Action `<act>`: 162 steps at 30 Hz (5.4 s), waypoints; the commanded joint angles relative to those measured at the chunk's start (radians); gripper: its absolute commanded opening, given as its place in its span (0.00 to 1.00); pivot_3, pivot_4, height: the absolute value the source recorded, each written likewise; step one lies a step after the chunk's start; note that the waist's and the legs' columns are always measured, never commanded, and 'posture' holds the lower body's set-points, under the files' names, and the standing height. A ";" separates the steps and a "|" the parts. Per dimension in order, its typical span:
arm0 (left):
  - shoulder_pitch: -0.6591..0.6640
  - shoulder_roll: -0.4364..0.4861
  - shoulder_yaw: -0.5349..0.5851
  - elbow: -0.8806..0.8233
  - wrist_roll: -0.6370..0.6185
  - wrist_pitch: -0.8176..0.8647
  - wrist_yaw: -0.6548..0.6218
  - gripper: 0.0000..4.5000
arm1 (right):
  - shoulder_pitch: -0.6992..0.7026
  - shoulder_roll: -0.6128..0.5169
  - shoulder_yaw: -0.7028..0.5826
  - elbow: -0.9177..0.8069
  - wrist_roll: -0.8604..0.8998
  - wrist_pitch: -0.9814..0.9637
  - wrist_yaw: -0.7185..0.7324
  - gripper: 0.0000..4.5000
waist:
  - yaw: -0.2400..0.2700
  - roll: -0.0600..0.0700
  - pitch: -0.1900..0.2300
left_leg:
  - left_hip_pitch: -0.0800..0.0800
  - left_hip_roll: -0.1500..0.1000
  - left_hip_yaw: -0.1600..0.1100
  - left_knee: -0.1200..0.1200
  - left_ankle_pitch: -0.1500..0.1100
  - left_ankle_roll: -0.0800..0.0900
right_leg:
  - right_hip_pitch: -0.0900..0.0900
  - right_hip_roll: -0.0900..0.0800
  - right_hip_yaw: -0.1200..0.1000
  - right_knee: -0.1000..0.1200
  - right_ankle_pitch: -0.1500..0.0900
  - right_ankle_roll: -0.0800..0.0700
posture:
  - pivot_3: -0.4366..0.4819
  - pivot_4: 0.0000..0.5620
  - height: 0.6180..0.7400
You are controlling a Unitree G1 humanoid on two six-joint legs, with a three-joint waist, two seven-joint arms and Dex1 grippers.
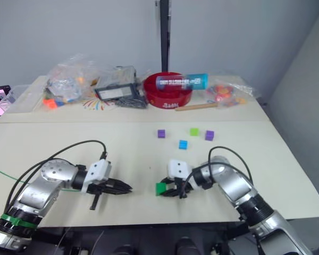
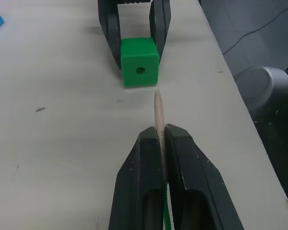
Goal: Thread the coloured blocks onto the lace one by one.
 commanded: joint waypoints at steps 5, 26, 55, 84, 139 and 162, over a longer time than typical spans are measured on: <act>-0.031 -0.029 -0.066 -0.033 0.110 0.002 0.098 0.00 | 0.037 0.017 -0.009 -0.068 -0.039 0.056 -0.058 0.26 | -0.008 0.000 0.000 | 0.000 0.000 0.000 0.000 0.000 0.000 | 0.000 0.000 0.000 0.000 0.000 0.000 | 0.48 0.27 0.92; -0.083 -0.061 -0.084 -0.091 0.093 0.072 0.118 0.00 | 0.036 0.037 -0.007 -0.099 -0.065 0.094 -0.063 0.26 | -0.014 0.000 0.000 | 0.000 0.000 -0.001 0.000 0.000 0.000 | 0.000 0.000 0.000 0.000 0.000 0.000 | 0.48 0.27 0.92; -0.101 -0.113 -0.146 -0.128 0.107 0.158 0.135 0.00 | 0.004 0.085 -0.002 -0.101 -0.112 0.179 -0.098 0.26 | -0.018 -0.001 0.000 | 0.000 0.001 -0.002 0.000 0.000 0.000 | 0.000 0.002 0.000 0.000 0.000 0.000 | 0.48 0.27 0.92; -0.016 -0.011 -0.007 0.109 0.041 -0.001 0.061 0.65 | 0.017 0.079 0.011 -0.211 -0.110 0.332 -0.130 0.26 | -0.017 -0.001 0.000 | 0.000 0.001 -0.002 0.000 0.000 0.000 | 0.000 0.002 0.000 0.000 0.000 0.000 | 0.48 0.27 0.92; -0.106 -0.136 -0.086 0.034 0.073 0.043 0.115 0.71 | 0.014 0.056 -0.010 -0.292 -0.066 0.401 -0.132 0.72 | 0.004 -0.001 0.000 | -0.002 0.000 -0.002 0.001 0.000 0.000 | 0.000 0.000 -0.001 0.000 0.000 0.000 | 0.48 0.27 0.92; -0.166 -0.209 -0.151 0.096 0.116 0.015 0.113 0.78 | 0.145 -0.043 -0.119 -0.229 0.004 0.222 -0.154 0.99 | 0.011 -0.001 0.000 | -0.003 -0.001 -0.002 0.001 0.000 0.000 | 0.000 0.000 -0.001 -0.003 -0.001 0.001 | 0.48 0.27 0.92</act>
